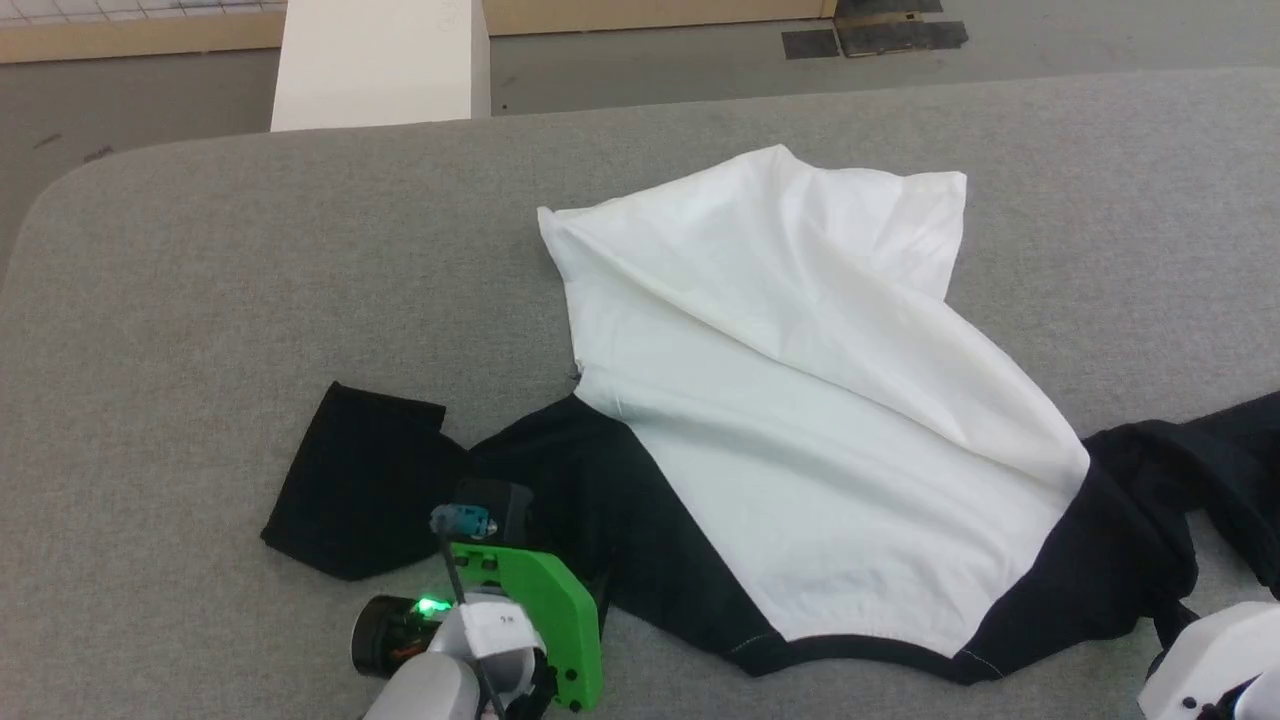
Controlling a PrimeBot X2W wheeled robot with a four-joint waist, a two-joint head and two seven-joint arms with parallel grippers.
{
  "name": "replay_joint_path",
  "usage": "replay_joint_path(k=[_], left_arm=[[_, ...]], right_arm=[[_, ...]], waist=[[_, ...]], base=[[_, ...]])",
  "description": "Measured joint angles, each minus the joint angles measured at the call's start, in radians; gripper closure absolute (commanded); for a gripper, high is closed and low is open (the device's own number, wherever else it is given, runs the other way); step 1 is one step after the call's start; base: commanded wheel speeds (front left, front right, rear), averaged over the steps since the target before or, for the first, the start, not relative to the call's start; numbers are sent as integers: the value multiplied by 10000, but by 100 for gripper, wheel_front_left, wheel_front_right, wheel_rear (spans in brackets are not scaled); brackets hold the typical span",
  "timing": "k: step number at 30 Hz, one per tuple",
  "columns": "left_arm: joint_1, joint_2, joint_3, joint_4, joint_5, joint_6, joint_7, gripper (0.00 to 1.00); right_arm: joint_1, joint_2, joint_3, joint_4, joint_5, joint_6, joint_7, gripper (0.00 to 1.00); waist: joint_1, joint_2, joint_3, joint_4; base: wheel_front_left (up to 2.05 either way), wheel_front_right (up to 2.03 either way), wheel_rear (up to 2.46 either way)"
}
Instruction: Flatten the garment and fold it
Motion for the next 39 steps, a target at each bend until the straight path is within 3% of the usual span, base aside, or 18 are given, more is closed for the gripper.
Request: replay_joint_path(k=[2,3,4,5,14,23,30,35,39], left_arm=[[-108,125,-167,6,94,12,240,4],[-154,178,-230,6,150,10,343,65],[-187,224,-263,4,215,8,408,86],[-190,259,-272,4,242,8,414,100],[-96,518,-280,-435,272,-153,-12,100],[-439,700,903,-3131,-1390,-1106,-468,100],[-2925,1450,1860,-3475,-2263,-1463,817,100],[-5611,1824,2410,-2742,-2111,-1396,1127,100],[-7727,1969,2522,-1965,-1574,-1210,1053,100]], right_arm=[[-6,0,4,-8,13,0,-8,100],[-7,0,6,-12,27,0,-10,100],[-7,0,8,-23,52,0,-10,100],[-7,0,12,-35,61,0,-10,100],[-8,0,222,-819,54,0,73,100],[-580,-29,953,-3565,-803,0,1615,100],[-3642,-1371,2000,-4046,-894,0,2963,100],[-6648,-2125,2527,-2888,-819,0,3281,100],[-8900,-2364,2702,-1766,-963,0,3101,100]], waist=[[0,0,9,-11],[0,0,11,-13],[0,0,13,-15],[0,0,12,-15],[0,0,-96,23],[1,0,-207,3],[1,0,301,-110],[2,0,981,-244],[3,0,1624,-339]], base=[[0,0,0],[0,0,0],[0,0,0],[0,0,0],[0,0,0],[0,0,0],[0,0,0],[0,0,0],[0,0,0]])
